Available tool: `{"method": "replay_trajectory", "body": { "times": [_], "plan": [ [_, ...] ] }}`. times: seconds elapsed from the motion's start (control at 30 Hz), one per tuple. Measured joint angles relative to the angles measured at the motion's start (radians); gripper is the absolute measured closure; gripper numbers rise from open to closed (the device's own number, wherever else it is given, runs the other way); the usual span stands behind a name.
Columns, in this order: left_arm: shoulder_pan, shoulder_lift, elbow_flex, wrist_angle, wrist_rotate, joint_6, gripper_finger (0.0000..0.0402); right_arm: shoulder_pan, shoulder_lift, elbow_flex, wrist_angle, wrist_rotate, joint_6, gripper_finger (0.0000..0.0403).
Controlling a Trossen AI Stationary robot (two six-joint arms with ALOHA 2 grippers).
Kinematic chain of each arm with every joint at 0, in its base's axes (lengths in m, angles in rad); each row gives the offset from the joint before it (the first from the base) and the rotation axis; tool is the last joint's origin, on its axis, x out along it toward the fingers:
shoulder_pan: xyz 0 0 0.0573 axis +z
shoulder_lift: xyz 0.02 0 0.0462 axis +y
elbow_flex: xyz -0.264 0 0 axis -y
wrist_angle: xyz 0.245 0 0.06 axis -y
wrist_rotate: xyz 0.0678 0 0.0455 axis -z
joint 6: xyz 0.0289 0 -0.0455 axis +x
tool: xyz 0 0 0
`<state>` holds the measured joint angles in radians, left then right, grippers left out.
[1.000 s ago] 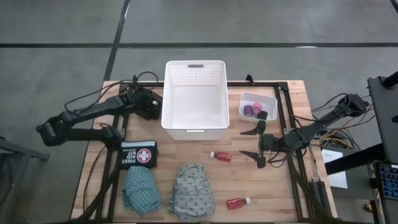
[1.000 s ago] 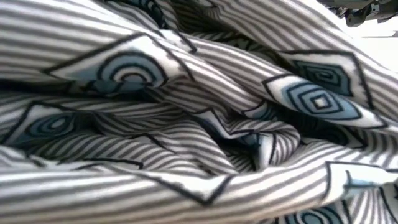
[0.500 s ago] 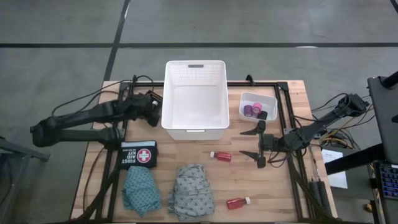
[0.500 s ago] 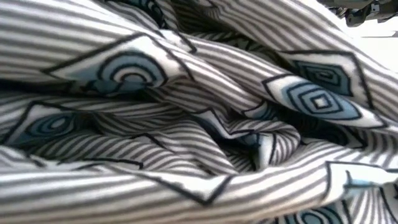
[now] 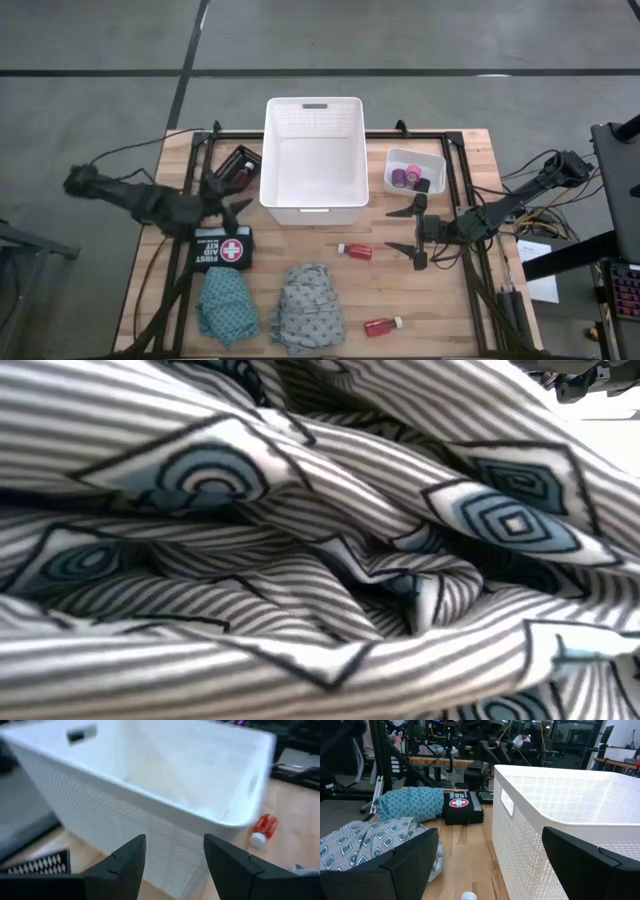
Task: Pick & Place Medicine items
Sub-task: Put the top red medicine bottle into the black bin
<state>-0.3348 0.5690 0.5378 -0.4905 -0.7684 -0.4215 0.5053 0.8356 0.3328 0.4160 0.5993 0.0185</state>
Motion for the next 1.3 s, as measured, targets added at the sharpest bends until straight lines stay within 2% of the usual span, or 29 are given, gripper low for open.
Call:
{"method": "replay_trajectory", "body": {
  "times": [0.17,0.27,1.3],
  "plan": [
    [-0.264,-0.018,-0.033,0.024,-0.273,0.017,0.0194,0.000,0.000,0.000,0.000,0.000,0.000,0.0048],
    [-0.357,-0.018,-0.036,0.039,-0.359,0.015,0.0192,0.000,0.000,0.000,0.000,0.000,0.000,0.0049],
    [-0.380,-0.017,-0.037,0.045,-0.330,0.023,0.0190,0.000,0.000,0.000,0.000,0.000,0.000,0.0049]
  ]
}}
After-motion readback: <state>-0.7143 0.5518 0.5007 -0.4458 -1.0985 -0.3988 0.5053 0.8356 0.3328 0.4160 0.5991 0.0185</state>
